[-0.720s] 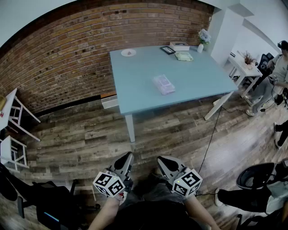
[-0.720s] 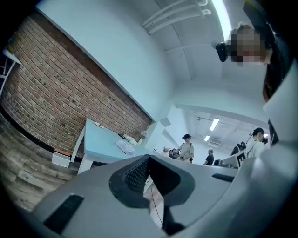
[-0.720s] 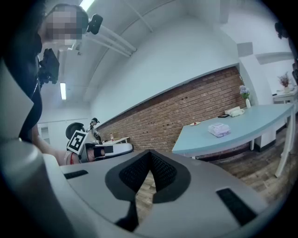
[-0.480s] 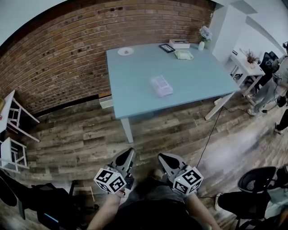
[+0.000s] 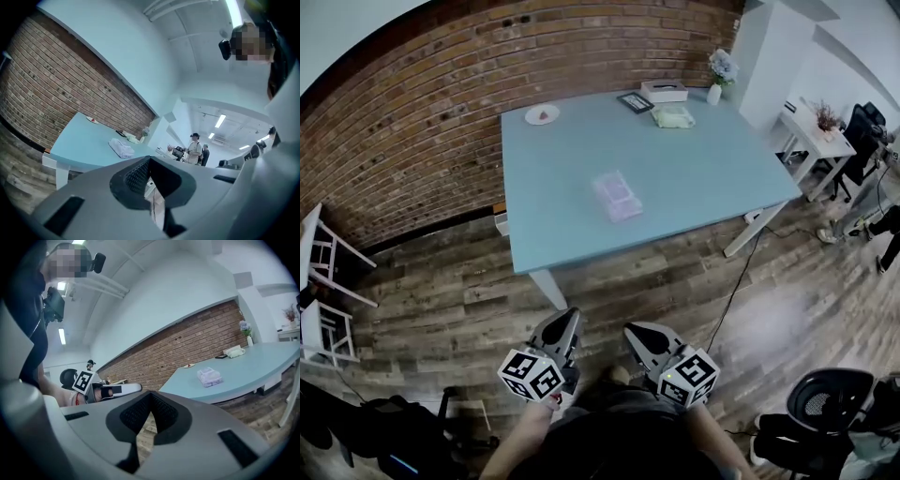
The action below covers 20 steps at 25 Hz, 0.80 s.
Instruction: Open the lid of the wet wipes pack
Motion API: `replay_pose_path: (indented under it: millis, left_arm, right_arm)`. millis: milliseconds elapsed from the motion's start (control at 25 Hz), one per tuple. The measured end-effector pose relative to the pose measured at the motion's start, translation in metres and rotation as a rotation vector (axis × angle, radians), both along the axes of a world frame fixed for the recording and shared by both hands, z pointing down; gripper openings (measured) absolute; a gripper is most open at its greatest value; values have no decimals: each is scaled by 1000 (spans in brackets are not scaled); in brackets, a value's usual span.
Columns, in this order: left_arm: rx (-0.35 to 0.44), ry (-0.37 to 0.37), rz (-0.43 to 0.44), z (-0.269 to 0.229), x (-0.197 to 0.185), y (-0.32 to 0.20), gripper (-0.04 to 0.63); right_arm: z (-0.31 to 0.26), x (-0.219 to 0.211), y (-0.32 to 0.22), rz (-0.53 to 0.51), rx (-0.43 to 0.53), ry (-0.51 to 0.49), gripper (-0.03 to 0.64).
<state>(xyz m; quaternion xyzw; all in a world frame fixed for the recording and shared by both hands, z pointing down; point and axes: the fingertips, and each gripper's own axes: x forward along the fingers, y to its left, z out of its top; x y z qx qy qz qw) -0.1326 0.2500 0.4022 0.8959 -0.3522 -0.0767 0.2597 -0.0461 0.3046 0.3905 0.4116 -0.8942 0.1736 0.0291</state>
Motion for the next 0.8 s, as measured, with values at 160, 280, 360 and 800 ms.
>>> replay_pose_path:
  millis: [160,280,360,800]
  left_arm:
    - [-12,1,-3,4,28,-18,11]
    - [-18,-3,-9,6,48,-32,11]
    - [-19,-5,-14,5,61,-40,11]
    - [-60,-56,-44,13,78,-64,11]
  right_arm:
    - [5,25,-18,-7,-9,-10,20]
    - [7,45,-33,-10,-20,-19,20]
    - [9,56,-41,-16,-28,-23,20]
    - [27,70,-70,-57,-112,-67,20]
